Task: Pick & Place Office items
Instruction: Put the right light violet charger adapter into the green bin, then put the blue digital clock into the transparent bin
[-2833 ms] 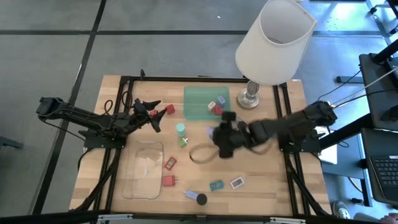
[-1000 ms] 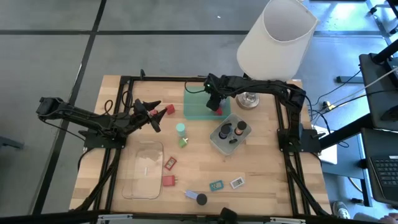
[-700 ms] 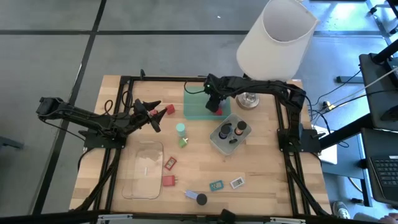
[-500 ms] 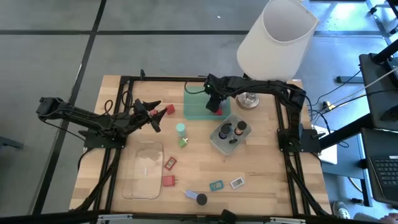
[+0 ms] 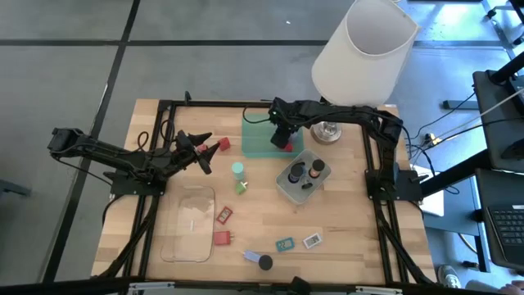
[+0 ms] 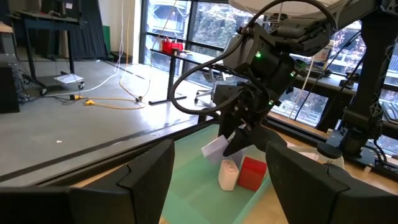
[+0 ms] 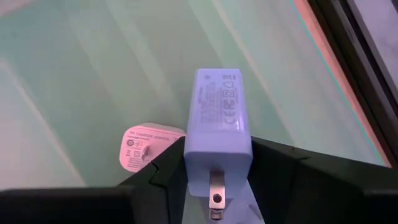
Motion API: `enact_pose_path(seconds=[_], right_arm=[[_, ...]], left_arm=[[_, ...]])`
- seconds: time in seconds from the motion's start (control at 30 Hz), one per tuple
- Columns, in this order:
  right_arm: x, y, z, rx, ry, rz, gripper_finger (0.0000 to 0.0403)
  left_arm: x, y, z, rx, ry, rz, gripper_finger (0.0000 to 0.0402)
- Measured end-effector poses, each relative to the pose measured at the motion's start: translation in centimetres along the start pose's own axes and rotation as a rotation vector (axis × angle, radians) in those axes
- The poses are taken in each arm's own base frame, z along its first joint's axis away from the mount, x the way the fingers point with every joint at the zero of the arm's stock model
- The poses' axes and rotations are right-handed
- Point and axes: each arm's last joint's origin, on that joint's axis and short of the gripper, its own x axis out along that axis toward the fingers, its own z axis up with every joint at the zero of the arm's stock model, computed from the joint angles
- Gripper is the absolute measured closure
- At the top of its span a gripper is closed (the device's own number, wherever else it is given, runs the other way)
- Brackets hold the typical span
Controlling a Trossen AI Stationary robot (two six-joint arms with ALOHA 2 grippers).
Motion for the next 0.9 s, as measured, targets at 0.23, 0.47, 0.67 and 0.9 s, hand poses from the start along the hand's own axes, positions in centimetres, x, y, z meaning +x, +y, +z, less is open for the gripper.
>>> enact_pose_path(seconds=[0.23,0.47,0.67,0.9], right_arm=[[0.0,0.0,0.0,0.0,0.0,0.002,0.0241],[0.0,0.0,0.0,0.001,-0.001,-0.001,0.022],[-0.1,-0.2,0.0,0.0,-0.002,-0.045,0.0181],[-4.1,-0.7,1.2,0.032,0.101,-0.112,0.0162]], left_arm=[[0.0,0.0,0.0,0.0,0.0,0.0,0.0151],[0.0,0.0,0.0,0.0,0.0,0.0,0.0151],[0.0,0.0,0.0,0.0,0.0,0.0,0.0151],[0.0,0.0,0.0,0.001,0.0,0.0,0.0151]])
